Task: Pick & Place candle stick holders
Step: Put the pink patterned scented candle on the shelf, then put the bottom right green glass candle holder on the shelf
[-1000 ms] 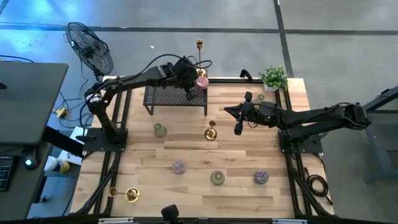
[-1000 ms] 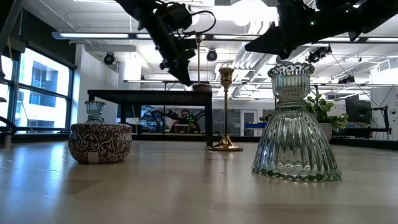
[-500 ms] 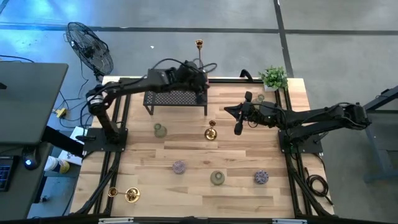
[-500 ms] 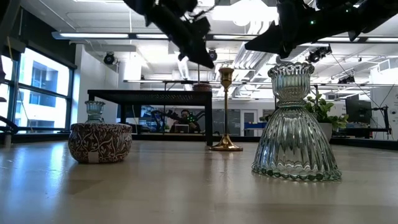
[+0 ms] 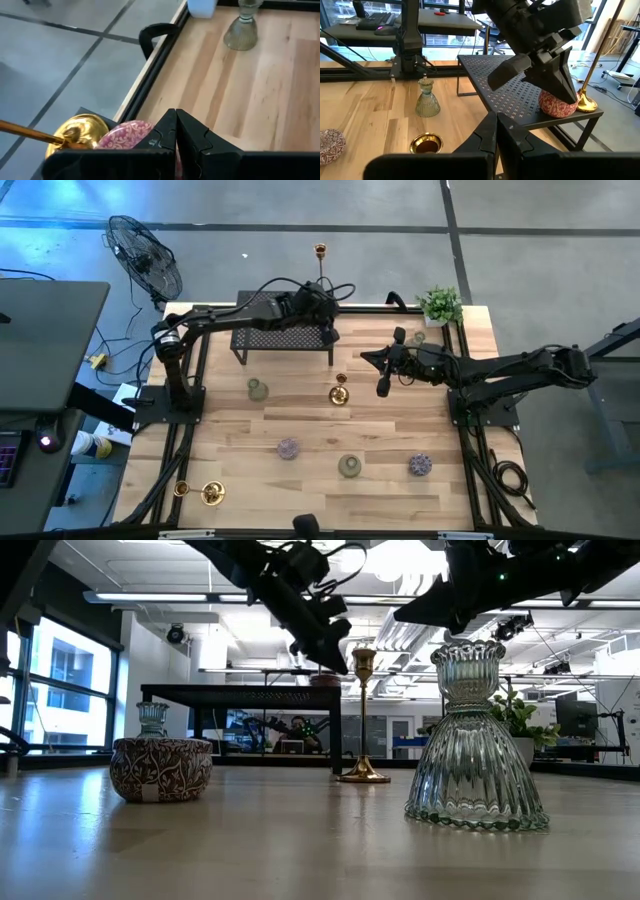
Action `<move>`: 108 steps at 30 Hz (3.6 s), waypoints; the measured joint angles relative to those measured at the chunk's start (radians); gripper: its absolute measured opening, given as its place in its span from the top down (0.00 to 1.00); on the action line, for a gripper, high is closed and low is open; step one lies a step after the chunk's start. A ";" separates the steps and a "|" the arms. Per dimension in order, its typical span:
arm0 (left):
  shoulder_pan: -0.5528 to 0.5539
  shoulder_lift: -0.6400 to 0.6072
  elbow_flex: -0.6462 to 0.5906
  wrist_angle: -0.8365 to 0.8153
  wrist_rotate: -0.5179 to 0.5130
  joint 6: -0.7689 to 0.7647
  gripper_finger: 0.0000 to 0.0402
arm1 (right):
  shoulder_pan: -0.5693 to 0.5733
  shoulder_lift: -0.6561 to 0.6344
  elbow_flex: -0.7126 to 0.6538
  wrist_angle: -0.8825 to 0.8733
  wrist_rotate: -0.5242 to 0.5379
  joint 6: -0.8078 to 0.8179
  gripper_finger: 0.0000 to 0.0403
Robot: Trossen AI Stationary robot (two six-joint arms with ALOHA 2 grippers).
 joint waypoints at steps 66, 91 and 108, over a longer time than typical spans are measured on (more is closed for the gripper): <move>-0.059 -1.213 -0.968 0.179 0.099 -0.012 1.00 | 0.622 0.220 0.392 -0.773 0.326 0.579 0.92; -0.059 -1.208 -1.065 0.245 0.099 -0.038 1.00 | 0.711 0.644 0.668 -0.885 0.131 0.618 0.22; -0.059 -1.204 -1.065 0.238 0.098 -0.046 1.00 | 0.687 0.649 0.508 -0.601 0.103 0.510 0.46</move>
